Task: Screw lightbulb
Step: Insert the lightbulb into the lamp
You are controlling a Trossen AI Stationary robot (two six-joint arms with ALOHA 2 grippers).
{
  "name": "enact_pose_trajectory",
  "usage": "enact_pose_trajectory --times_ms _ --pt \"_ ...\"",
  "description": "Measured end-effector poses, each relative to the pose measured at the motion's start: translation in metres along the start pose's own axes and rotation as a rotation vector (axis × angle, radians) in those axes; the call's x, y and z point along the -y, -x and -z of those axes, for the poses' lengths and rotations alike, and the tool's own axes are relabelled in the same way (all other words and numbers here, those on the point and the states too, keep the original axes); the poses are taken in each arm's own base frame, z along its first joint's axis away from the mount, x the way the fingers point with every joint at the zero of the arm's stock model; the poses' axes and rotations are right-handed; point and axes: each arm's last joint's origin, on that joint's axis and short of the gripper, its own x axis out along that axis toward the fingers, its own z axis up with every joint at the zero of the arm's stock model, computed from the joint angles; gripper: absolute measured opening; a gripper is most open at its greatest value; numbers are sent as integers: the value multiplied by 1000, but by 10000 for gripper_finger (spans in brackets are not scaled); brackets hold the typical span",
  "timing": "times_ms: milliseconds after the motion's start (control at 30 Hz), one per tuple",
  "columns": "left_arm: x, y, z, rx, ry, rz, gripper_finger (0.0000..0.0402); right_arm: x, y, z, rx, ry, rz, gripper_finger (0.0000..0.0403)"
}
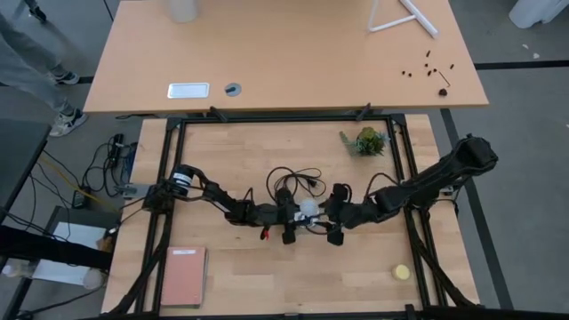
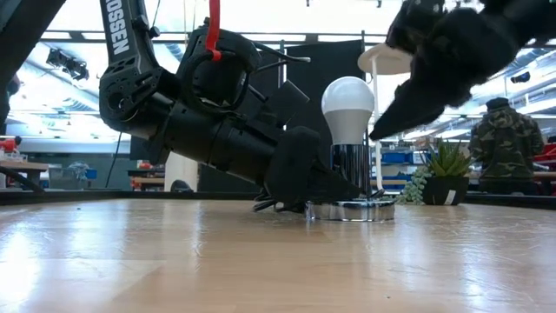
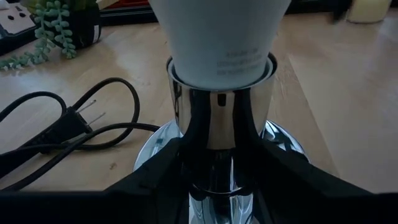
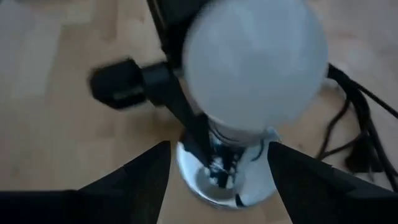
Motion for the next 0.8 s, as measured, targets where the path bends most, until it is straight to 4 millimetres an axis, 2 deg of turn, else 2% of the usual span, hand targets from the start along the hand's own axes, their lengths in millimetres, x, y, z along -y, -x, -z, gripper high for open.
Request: enact_pose_trajectory --times_ms 367,600,700,800 --pt "1 0 1 -4 49 4 195 4 -4 -4 15 84 -116 271" --pt "-1 0 1 -14 69 -28 195 -18 5 0 23 74 -271 258" --pt "-1 0 1 -14 63 -33 195 -19 7 5 -2 85 -211 252" --pt "-1 0 2 -16 45 -17 195 -8 3 9 -65 80 -116 251"
